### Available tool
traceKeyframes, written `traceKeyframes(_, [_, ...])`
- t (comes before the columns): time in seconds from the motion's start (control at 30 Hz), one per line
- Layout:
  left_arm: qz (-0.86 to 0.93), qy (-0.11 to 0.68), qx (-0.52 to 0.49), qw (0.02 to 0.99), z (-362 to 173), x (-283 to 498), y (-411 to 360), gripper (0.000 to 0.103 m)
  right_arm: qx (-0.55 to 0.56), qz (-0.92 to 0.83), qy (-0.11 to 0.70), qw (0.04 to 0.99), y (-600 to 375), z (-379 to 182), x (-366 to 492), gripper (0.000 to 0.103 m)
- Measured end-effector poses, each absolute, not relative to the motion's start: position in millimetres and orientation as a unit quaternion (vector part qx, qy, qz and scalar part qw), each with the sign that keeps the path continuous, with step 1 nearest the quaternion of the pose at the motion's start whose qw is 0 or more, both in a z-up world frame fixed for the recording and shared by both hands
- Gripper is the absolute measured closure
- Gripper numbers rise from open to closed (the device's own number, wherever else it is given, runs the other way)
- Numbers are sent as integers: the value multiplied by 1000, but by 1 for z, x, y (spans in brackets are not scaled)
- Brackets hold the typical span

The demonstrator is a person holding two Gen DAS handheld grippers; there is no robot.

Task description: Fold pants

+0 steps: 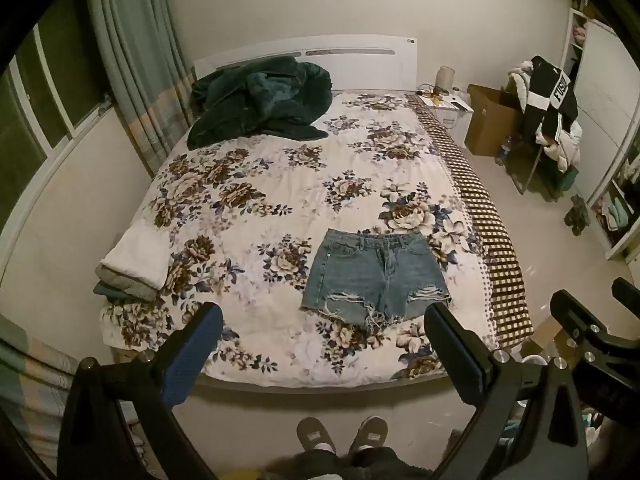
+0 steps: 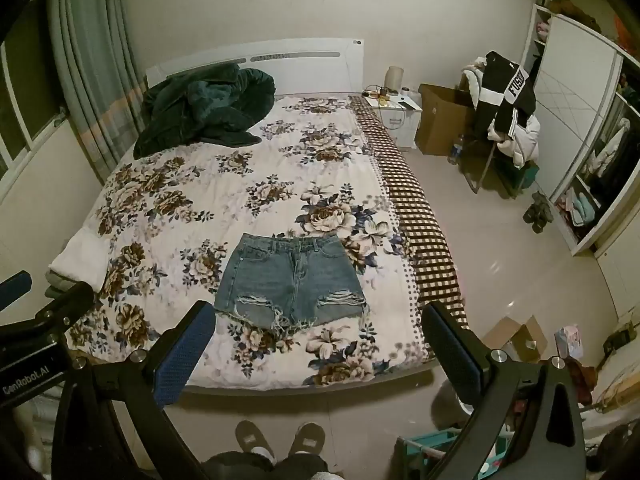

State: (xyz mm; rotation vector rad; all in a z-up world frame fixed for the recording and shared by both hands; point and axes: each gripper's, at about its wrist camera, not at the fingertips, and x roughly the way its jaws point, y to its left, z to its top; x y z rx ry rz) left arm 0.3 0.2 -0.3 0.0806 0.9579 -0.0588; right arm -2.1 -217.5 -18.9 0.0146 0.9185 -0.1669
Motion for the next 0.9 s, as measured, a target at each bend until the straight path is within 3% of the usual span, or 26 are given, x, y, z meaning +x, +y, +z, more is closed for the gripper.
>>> traceKeyframes(0.9, [-27,455,38,889,0,0,-1,0,12,-77,441,894,-218,-17,-7,0])
